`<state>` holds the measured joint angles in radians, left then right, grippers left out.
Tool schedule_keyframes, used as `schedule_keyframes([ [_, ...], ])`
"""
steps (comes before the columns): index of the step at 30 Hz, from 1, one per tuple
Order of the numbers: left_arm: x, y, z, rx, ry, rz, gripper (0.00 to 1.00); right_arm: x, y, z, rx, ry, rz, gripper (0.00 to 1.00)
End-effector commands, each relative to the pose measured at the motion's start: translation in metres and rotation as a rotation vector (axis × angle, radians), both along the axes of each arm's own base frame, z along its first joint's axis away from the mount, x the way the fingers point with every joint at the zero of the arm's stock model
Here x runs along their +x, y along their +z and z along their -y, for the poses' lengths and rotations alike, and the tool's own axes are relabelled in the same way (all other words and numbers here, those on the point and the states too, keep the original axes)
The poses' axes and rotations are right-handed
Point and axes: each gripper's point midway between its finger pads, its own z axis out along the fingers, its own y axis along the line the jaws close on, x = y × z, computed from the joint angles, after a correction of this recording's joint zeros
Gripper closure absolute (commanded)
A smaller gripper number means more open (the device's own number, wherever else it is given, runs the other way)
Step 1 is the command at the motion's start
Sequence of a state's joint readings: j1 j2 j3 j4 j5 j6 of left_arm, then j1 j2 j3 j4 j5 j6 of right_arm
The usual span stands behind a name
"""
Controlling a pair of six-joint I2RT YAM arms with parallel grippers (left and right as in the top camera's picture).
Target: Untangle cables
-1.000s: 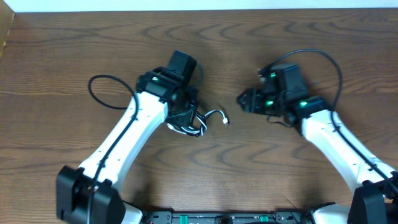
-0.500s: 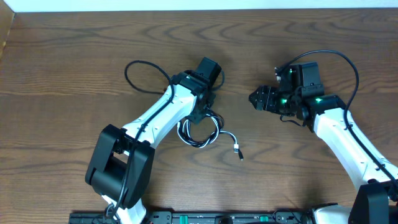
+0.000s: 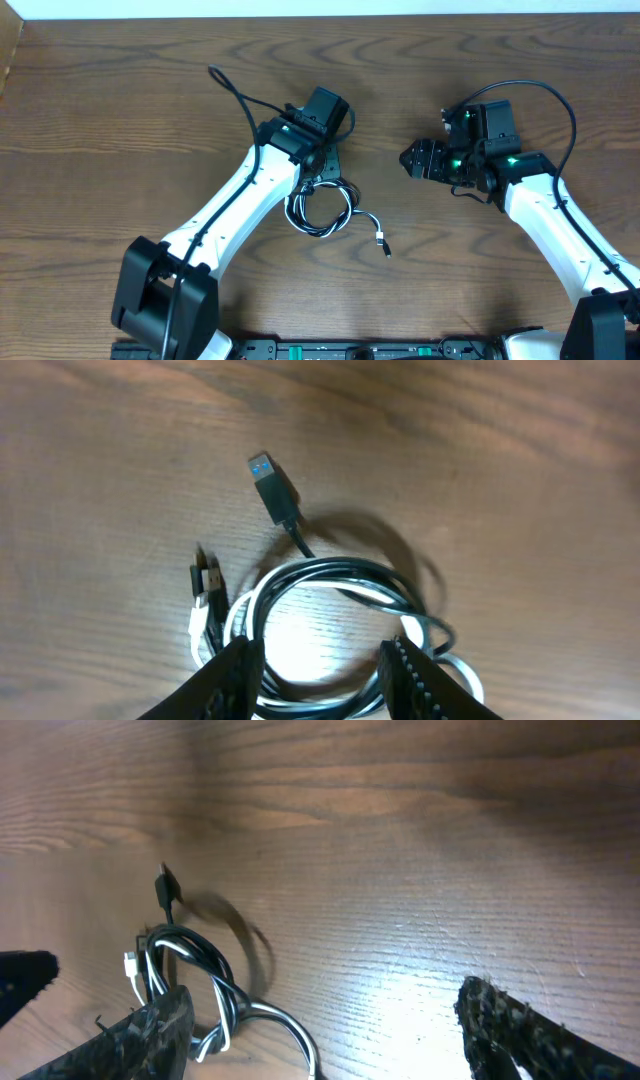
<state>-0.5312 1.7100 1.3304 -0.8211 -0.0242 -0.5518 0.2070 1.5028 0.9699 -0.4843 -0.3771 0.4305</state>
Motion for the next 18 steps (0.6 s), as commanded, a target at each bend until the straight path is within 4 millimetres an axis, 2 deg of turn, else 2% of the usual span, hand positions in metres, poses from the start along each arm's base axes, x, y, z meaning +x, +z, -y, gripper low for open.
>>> schedule_keyframes([
  [1,-0.009,-0.024,-0.001,0.059,-0.196,-0.050,0.58,0.002,0.011,0.000,-0.010,0.018,0.038,0.20],
  [6,-0.010,-0.045,-0.006,0.099,-0.276,-0.087,0.57,-0.002,0.008,0.001,-0.015,0.020,0.016,0.20],
  [10,-0.010,-0.058,-0.011,0.096,-0.317,-0.130,0.46,-0.004,0.007,0.002,-0.016,0.020,0.006,0.20],
  [11,-0.011,-0.062,-0.012,0.091,-0.337,-0.145,0.39,-0.005,0.007,0.002,-0.017,0.020,0.004,0.20],
  [13,-0.011,-0.069,-0.014,0.088,-0.361,-0.165,0.34,-0.006,0.006,0.002,-0.018,0.020,-0.001,0.20],
  [16,-0.012,-0.084,-0.022,0.083,-0.434,-0.212,0.34,-0.006,0.006,0.002,-0.018,0.020,-0.002,0.20],
  [18,-0.016,-0.090,-0.017,0.024,-0.495,-0.238,0.34,-0.006,0.006,0.002,-0.018,0.019,-0.001,0.20],
])
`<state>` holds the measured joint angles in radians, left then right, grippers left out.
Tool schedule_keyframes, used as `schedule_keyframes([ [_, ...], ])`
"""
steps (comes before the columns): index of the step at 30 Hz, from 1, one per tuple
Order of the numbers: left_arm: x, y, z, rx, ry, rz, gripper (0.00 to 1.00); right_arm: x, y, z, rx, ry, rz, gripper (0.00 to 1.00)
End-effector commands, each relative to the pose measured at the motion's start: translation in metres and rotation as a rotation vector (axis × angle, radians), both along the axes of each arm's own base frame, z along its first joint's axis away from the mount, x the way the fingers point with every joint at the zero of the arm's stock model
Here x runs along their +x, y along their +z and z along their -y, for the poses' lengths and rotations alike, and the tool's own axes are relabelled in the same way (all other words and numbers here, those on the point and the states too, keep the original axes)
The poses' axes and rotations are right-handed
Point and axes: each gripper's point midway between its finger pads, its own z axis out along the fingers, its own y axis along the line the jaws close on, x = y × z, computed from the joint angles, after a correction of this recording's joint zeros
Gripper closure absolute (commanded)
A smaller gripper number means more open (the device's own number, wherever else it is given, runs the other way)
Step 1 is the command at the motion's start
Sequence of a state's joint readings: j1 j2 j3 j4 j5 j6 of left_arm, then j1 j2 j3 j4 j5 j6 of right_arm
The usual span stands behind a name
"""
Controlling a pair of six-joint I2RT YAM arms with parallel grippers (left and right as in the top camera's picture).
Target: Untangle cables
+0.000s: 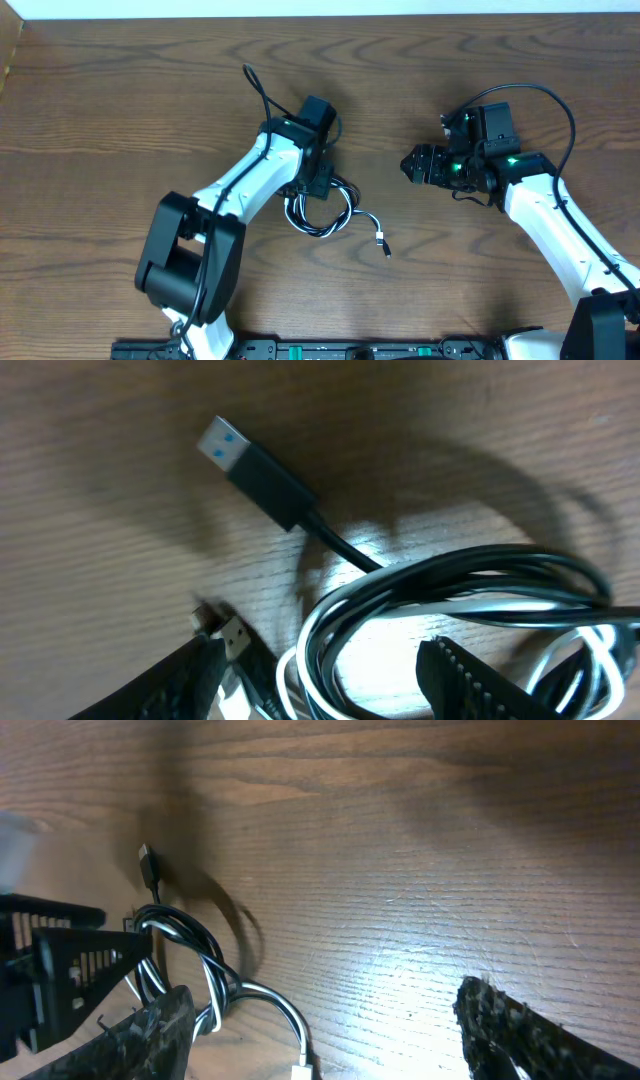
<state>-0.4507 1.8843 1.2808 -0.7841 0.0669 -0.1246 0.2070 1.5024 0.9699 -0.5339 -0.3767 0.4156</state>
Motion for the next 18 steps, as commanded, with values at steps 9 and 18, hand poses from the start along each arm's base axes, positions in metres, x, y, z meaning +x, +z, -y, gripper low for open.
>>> schedule_keyframes([
  [9,-0.019,-0.045,0.009,-0.118,-0.177,-0.173,0.67,0.004,0.012,0.000,-0.002,0.008,0.040,0.21],
  [18,0.018,0.001,0.007,-0.174,0.084,-0.064,0.93,0.008,0.029,-0.027,0.106,0.111,0.113,0.26],
])
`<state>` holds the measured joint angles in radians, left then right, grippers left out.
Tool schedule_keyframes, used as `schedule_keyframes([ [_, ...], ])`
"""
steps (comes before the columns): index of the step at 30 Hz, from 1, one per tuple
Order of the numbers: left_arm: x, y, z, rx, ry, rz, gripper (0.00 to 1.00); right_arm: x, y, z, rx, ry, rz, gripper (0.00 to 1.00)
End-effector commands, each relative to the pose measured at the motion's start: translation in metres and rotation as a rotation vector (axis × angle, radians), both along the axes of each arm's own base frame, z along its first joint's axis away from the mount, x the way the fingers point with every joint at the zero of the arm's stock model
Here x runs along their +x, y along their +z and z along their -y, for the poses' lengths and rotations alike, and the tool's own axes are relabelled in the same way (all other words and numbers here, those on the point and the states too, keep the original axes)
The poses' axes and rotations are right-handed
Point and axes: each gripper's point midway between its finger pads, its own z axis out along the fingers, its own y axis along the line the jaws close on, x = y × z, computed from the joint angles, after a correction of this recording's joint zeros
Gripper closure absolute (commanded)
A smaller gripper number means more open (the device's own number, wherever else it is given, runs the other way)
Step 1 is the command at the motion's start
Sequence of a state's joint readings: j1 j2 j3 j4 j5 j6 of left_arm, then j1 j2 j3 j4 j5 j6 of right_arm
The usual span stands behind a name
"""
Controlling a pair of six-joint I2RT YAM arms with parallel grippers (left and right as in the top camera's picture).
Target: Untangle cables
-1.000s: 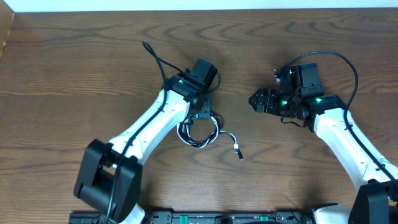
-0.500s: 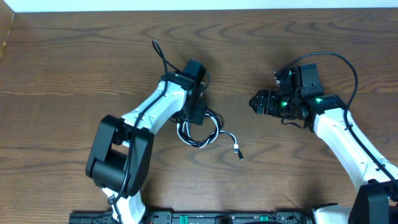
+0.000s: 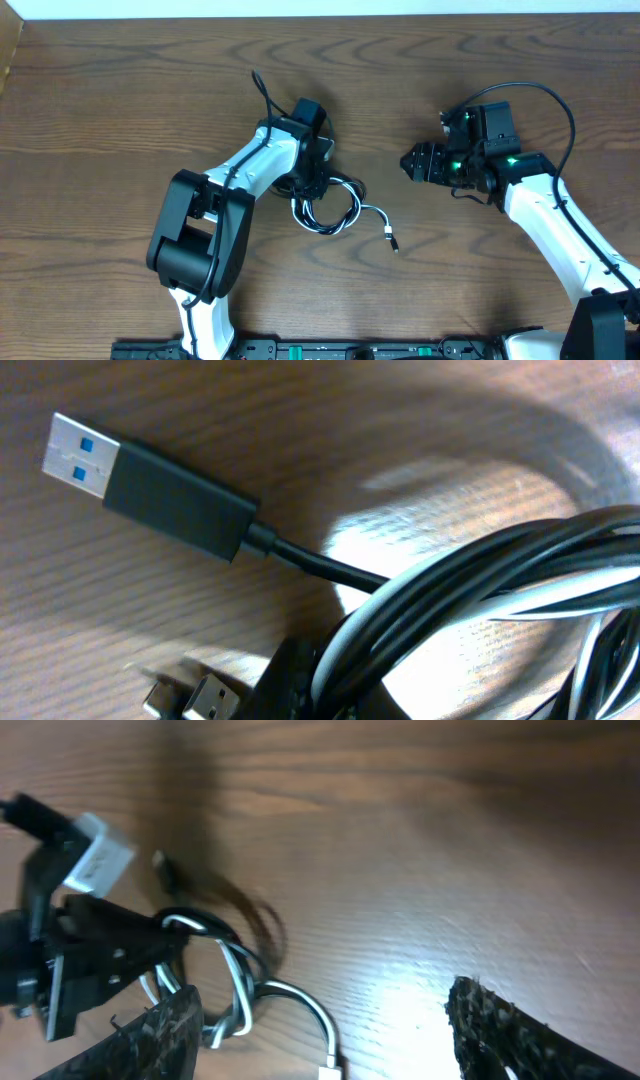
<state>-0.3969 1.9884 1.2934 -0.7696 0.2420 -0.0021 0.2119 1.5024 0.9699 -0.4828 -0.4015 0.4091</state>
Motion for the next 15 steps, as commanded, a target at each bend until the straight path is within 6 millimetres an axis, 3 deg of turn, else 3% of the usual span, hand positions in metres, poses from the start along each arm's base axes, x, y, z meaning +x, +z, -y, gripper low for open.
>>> schedule_keyframes([
  [1,0.032,0.044,-0.003,-0.057,0.238,0.074,0.93,0.001,0.028,-0.026,0.110,0.120,0.086,0.27],
  [4,0.048,0.083,-0.011,-0.115,0.429,0.138,0.93,0.002,0.045,-0.041,0.199,0.182,0.129,0.27],
  [8,0.053,0.121,-0.022,-0.179,0.579,0.189,0.92,0.000,0.064,-0.056,0.294,0.249,0.160,0.27],
  [15,0.044,0.165,-0.009,-0.327,0.566,0.214,0.93,0.002,0.074,-0.070,0.339,0.240,0.172,0.29],
])
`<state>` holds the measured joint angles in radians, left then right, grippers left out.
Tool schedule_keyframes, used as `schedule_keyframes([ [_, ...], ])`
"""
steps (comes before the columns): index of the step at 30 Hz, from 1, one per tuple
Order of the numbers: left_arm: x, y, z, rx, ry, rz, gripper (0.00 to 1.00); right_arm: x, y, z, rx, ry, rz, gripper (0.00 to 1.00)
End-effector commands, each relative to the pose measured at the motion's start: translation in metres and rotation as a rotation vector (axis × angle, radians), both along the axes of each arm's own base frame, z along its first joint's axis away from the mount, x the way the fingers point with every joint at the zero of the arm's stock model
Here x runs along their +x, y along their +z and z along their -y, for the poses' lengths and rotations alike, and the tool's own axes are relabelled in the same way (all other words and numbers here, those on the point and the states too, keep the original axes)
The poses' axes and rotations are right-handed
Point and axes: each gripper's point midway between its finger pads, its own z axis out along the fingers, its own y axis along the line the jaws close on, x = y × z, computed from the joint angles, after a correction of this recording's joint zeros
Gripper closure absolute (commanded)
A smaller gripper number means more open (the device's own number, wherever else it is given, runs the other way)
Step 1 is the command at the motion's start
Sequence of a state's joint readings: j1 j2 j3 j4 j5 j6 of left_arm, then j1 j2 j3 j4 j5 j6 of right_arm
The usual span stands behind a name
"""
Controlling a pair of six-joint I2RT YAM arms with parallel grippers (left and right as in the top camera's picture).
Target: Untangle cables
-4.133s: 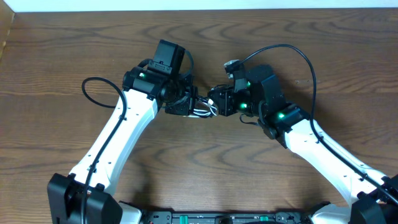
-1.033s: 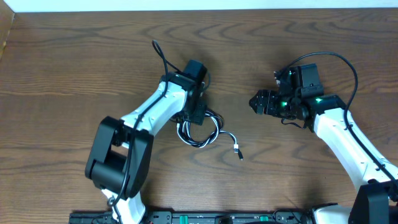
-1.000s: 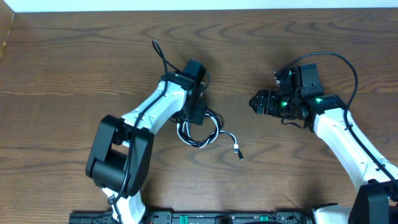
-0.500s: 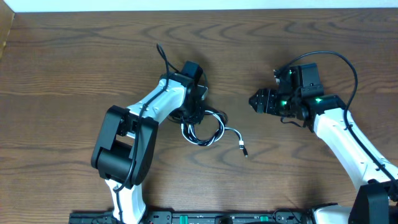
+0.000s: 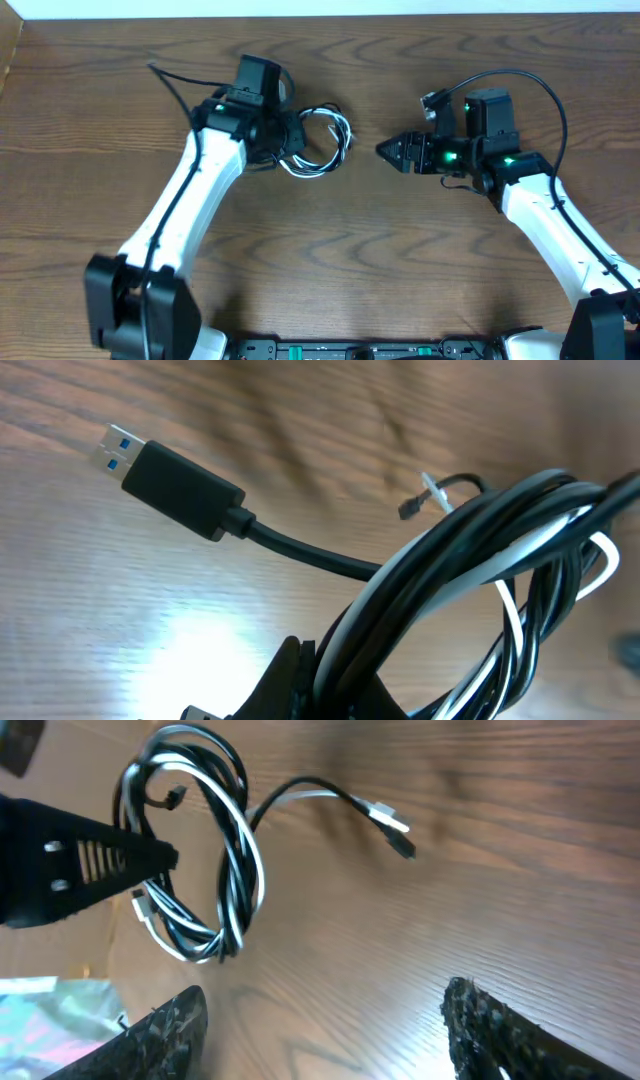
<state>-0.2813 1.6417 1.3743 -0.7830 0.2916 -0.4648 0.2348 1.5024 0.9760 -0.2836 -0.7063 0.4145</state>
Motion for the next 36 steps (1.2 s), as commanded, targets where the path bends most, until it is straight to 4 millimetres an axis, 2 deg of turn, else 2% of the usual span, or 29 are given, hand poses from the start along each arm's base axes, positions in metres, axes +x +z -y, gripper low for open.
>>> schedule_keyframes([
  [1,-0.005,0.018,0.014,-0.101,0.002,-0.005,0.93,-0.003,0.025,-0.019,0.058,0.034,0.036,0.29],
  [6,-0.006,0.019,0.015,-0.121,0.035,-0.022,0.93,-0.006,0.028,-0.040,0.041,0.049,0.074,0.29],
  [10,-0.006,0.019,0.015,-0.138,0.081,-0.042,0.92,-0.007,0.026,-0.045,0.035,0.021,0.051,0.32],
  [17,-0.011,0.025,0.028,-0.244,0.113,-0.104,0.93,0.002,0.019,-0.041,0.001,-0.076,0.026,0.58],
  [22,-0.020,0.033,0.044,-0.335,0.060,-0.144,0.93,0.005,0.027,-0.049,0.016,-0.079,0.064,0.64],
  [24,-0.023,0.036,0.049,-0.368,0.048,-0.161,0.92,0.005,0.027,-0.052,0.012,-0.084,0.067,0.70],
  [25,-0.025,0.038,0.052,-0.388,0.040,-0.172,0.92,0.005,0.025,-0.052,0.004,-0.102,0.058,0.82],
  [26,-0.026,0.039,0.053,-0.396,0.038,-0.177,0.92,0.005,0.024,-0.051,0.000,-0.109,0.054,0.89],
  [28,-0.029,0.042,0.057,-0.425,0.024,-0.189,0.92,0.006,0.020,-0.048,-0.018,-0.131,0.043,0.99],
  [31,-0.033,0.049,0.063,-0.474,-0.031,-0.191,0.92,0.006,0.006,-0.036,-0.074,-0.174,0.003,0.99],
  [36,-0.033,0.065,0.060,-0.579,-0.116,-0.168,0.92,0.005,-0.022,0.007,-0.206,-0.288,-0.097,0.99],
])
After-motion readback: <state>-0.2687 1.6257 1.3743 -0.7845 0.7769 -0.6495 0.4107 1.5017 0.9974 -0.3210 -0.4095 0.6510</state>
